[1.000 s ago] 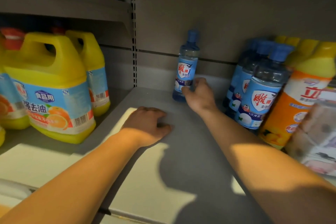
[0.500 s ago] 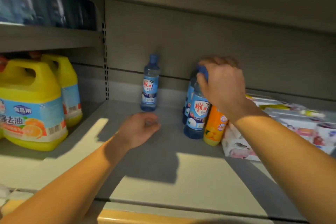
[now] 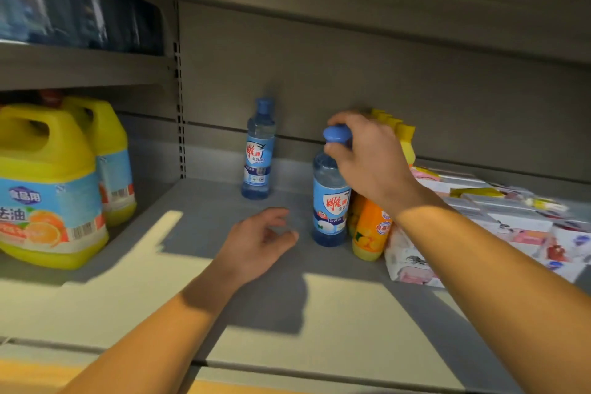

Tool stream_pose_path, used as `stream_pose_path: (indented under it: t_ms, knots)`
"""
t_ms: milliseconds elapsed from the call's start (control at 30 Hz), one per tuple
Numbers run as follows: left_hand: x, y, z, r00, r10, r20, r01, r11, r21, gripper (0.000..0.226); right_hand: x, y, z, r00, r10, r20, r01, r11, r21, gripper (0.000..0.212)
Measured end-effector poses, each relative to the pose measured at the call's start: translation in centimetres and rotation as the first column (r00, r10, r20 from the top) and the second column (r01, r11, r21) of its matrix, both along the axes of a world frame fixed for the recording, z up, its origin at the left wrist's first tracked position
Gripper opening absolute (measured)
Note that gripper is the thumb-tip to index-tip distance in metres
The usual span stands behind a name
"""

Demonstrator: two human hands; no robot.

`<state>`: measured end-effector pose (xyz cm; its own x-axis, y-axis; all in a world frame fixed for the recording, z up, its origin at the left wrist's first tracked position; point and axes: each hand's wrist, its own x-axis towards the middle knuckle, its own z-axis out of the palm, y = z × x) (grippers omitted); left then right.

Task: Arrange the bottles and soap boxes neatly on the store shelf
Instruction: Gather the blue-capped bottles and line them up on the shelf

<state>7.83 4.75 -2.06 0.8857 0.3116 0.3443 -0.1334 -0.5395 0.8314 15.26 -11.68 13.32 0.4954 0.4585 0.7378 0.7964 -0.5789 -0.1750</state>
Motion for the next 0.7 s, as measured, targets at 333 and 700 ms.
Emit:
stream_pose_path:
  t_ms: [333, 700]
  knots:
    - [-1.9, -0.6, 1.1, 0.979, -0.176, 0.103, 0.192, 0.965, -0.18, 0.05, -0.8, 2.5, -0.2, 0.874, 0.367, -0.317, -0.142, 0.819, 0.556, 0.027]
    - [-2.9, 0.0, 2.3, 0.916, -0.401, -0.013, 0.265, 0.63, -0.73, 0.045, 1.1, 4.5, -10.0, 0.279, 0.667, -0.691, 0.138, 0.684, 0.716, 0.035]
